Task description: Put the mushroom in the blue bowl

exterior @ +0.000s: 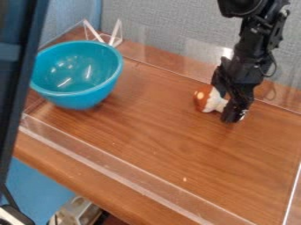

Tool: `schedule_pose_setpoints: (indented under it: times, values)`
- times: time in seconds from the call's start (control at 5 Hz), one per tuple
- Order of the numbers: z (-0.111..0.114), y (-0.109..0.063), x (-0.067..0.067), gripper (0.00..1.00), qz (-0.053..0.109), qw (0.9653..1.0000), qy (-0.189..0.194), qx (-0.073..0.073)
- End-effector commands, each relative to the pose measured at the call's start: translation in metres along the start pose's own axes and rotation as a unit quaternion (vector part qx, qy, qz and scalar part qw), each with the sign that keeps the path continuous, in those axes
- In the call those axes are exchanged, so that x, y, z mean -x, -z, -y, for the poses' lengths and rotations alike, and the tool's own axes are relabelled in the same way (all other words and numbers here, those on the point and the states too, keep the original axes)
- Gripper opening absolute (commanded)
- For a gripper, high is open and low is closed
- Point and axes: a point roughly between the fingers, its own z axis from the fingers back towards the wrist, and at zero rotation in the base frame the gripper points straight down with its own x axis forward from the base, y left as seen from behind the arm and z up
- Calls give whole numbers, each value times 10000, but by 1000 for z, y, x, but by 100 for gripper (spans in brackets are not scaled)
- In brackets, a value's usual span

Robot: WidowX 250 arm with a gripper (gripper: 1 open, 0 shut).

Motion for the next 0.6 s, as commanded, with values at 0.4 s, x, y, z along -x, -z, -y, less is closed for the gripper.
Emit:
schedule_pose_setpoints:
  times: [0.4]
  values:
    - [-21,-7,-1,100,181,9998,41,-43]
